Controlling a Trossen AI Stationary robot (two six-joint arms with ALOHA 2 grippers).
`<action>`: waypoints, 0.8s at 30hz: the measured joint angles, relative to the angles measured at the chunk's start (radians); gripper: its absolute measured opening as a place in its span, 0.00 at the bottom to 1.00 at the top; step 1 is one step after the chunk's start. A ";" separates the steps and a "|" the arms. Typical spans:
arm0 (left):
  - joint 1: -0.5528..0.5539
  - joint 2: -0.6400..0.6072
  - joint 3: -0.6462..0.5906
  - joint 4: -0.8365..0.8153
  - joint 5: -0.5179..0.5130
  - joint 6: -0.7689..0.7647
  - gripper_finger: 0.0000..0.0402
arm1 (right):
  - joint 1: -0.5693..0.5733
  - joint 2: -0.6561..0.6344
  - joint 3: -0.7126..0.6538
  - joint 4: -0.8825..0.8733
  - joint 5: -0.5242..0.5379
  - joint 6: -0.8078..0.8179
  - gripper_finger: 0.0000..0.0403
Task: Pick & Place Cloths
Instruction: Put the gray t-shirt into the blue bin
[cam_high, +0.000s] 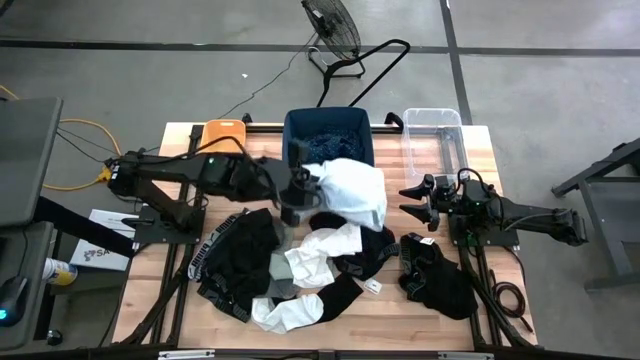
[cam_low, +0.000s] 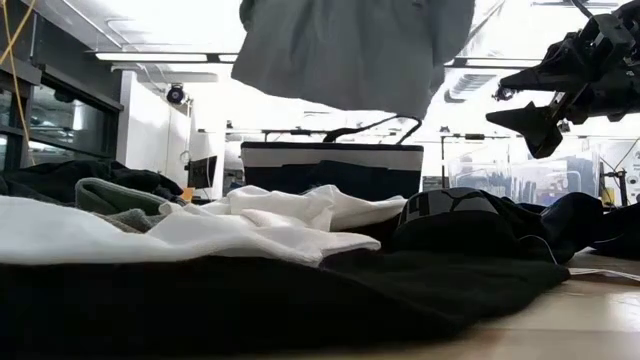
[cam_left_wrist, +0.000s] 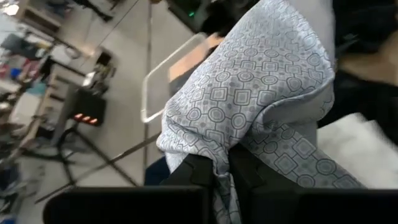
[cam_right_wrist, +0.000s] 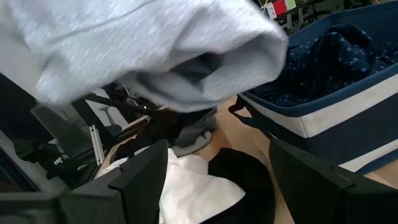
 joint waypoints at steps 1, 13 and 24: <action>0.017 0.000 0.003 -0.001 -0.002 0.010 0.02 | 0.000 0.000 0.000 0.000 0.000 0.000 0.68; 0.208 0.023 0.004 0.075 -0.003 0.156 0.02 | 0.000 0.000 0.000 0.000 0.000 0.000 0.68; 0.377 0.148 -0.019 0.186 0.080 0.187 0.02 | 0.000 0.000 0.000 0.000 0.000 0.000 0.68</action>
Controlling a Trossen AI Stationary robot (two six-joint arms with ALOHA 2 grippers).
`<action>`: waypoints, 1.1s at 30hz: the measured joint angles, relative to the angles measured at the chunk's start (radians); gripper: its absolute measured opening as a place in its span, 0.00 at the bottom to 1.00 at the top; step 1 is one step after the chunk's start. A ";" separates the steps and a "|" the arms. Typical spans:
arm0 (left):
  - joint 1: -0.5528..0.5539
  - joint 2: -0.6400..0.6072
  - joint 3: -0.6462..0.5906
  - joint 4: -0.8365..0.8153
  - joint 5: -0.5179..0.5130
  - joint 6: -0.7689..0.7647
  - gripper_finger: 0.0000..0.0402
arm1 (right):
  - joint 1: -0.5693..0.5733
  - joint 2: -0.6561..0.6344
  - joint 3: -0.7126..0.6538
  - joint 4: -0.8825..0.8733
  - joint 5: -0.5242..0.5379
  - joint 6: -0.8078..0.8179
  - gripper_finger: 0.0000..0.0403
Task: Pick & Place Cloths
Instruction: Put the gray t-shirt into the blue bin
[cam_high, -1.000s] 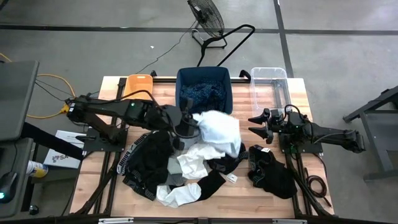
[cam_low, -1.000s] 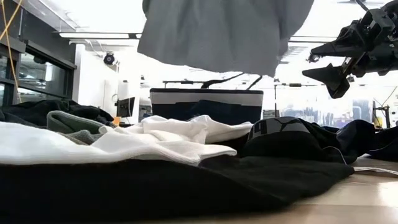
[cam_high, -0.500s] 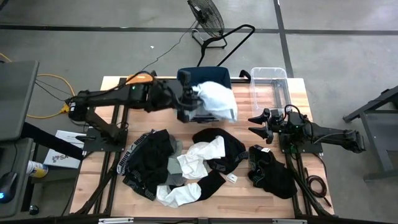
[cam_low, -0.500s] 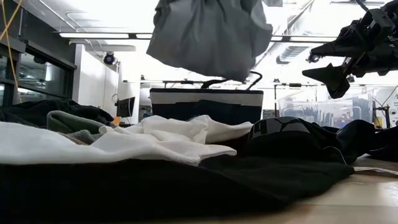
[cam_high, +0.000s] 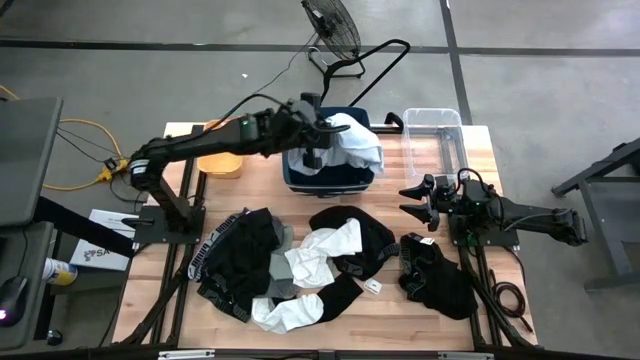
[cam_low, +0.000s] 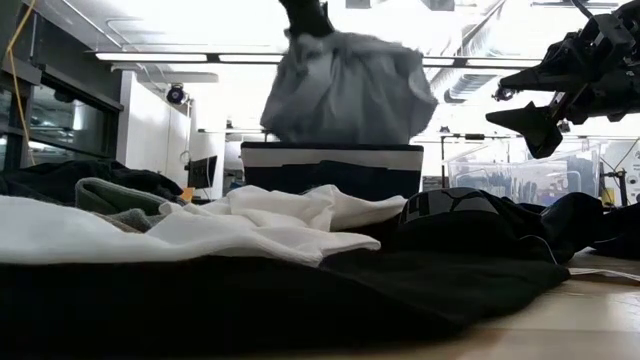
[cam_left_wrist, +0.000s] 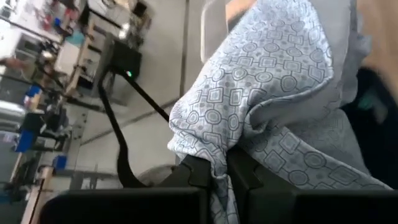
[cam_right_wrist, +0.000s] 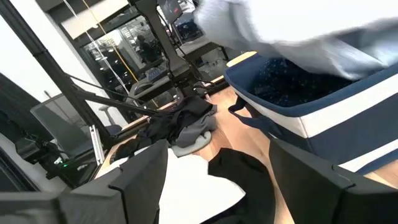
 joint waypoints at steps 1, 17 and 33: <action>0.012 0.014 -0.001 0.001 0.006 0.003 0.02 | 0.000 0.000 0.000 0.000 0.000 0.000 0.68; 0.186 0.219 0.000 -0.064 0.068 -0.243 0.02 | 0.000 0.000 0.000 0.000 0.000 0.000 0.68; 0.238 0.238 -0.104 -0.242 0.108 -0.778 0.02 | 0.000 0.000 0.000 0.000 0.000 0.000 0.68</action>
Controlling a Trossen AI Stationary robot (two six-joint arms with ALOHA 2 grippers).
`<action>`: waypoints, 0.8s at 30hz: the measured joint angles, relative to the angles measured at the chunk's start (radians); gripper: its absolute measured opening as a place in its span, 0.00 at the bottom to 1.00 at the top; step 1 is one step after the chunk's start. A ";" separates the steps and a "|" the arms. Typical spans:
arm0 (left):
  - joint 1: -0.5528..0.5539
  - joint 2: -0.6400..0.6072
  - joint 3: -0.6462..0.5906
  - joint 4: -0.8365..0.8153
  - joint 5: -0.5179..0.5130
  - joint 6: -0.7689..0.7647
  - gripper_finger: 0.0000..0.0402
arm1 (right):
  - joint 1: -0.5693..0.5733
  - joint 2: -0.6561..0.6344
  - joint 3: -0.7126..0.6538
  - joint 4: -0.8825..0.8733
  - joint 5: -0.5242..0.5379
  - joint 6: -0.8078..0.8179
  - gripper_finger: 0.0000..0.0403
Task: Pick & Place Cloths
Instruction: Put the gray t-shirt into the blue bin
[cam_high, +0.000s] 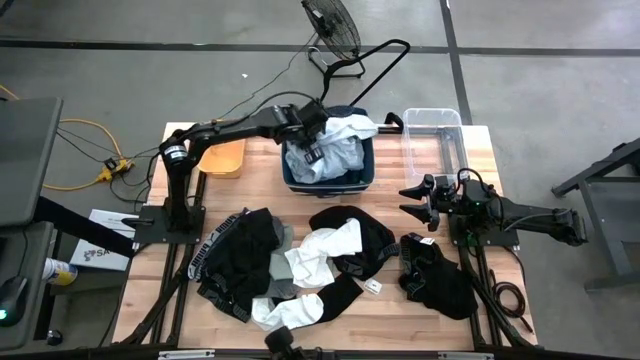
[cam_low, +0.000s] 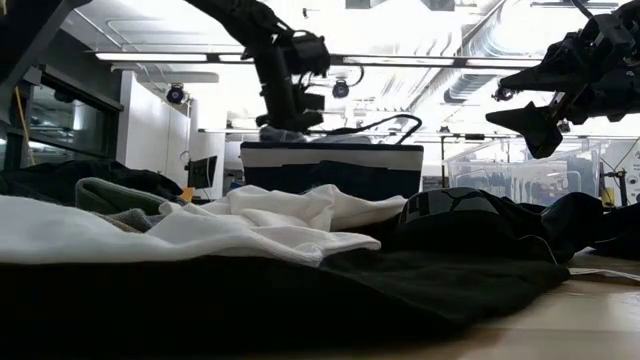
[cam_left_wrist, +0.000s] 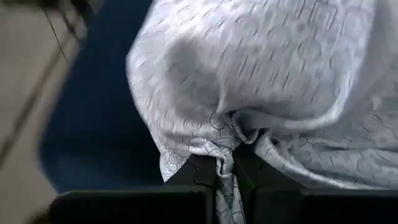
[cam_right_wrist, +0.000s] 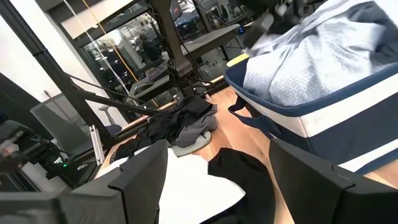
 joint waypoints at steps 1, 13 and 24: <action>0.000 0.000 -0.018 -0.002 0.006 -0.037 0.02 | 0.000 0.000 0.000 0.000 0.000 0.000 0.68; 0.013 0.000 -0.162 0.134 0.211 -0.086 0.02 | 0.000 0.000 0.000 0.000 0.000 0.000 0.68; 0.012 -0.016 -0.158 0.138 0.294 0.046 0.26 | 0.000 0.000 0.000 0.000 0.000 0.000 0.68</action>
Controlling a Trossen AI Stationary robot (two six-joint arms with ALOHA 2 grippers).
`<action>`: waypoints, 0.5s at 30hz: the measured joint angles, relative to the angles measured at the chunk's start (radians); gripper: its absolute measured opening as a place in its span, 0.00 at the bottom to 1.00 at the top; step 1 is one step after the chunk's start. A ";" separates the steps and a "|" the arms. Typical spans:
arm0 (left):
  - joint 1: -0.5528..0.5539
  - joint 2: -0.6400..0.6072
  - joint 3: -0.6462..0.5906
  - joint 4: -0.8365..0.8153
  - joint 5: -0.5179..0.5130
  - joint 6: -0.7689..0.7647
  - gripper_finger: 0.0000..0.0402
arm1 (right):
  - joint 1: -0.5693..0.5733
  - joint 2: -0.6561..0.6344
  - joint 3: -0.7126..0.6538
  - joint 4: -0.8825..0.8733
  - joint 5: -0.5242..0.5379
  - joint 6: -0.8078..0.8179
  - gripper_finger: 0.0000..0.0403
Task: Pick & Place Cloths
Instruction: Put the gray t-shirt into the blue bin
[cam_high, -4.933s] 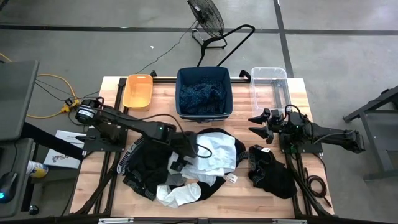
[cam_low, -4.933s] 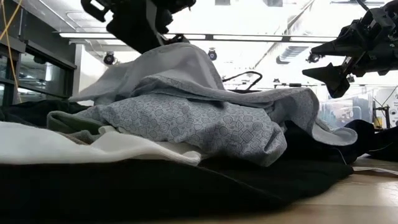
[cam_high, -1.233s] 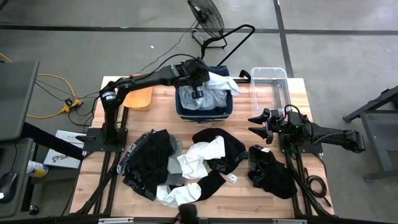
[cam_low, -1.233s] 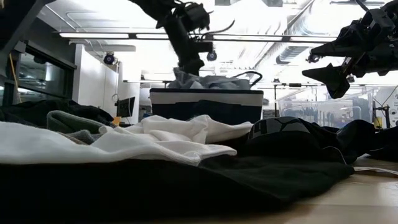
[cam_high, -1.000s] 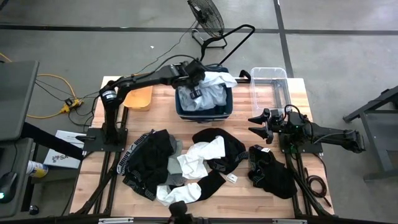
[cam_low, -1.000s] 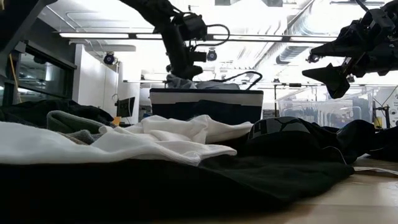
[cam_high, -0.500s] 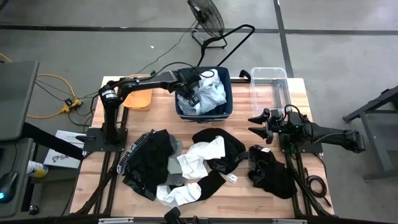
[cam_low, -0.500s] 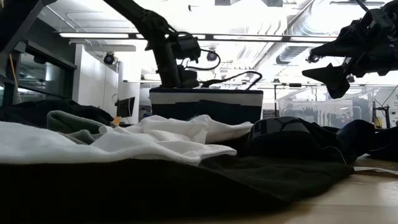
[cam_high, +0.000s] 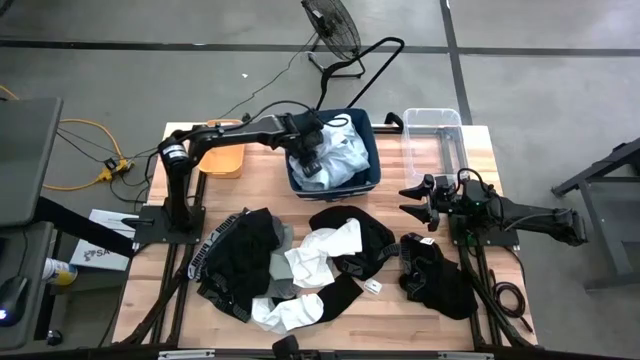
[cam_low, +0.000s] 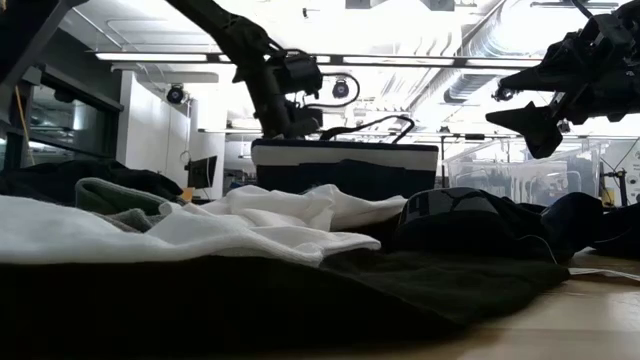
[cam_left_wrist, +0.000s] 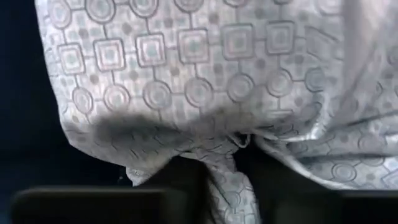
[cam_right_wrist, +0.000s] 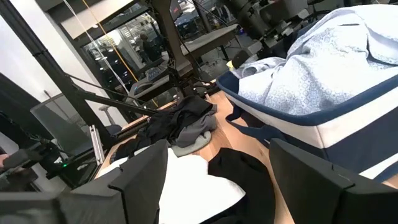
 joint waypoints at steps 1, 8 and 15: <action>-0.001 -0.008 0.000 0.002 0.000 0.013 0.31 | 0.000 0.000 0.000 0.000 0.000 0.000 0.68; -0.001 -0.096 0.000 0.007 0.000 0.069 0.65 | 0.000 0.000 0.000 0.000 0.000 0.000 0.68; -0.008 -0.161 0.002 0.125 -0.017 0.038 0.67 | 0.000 0.000 0.000 0.000 0.000 0.000 0.68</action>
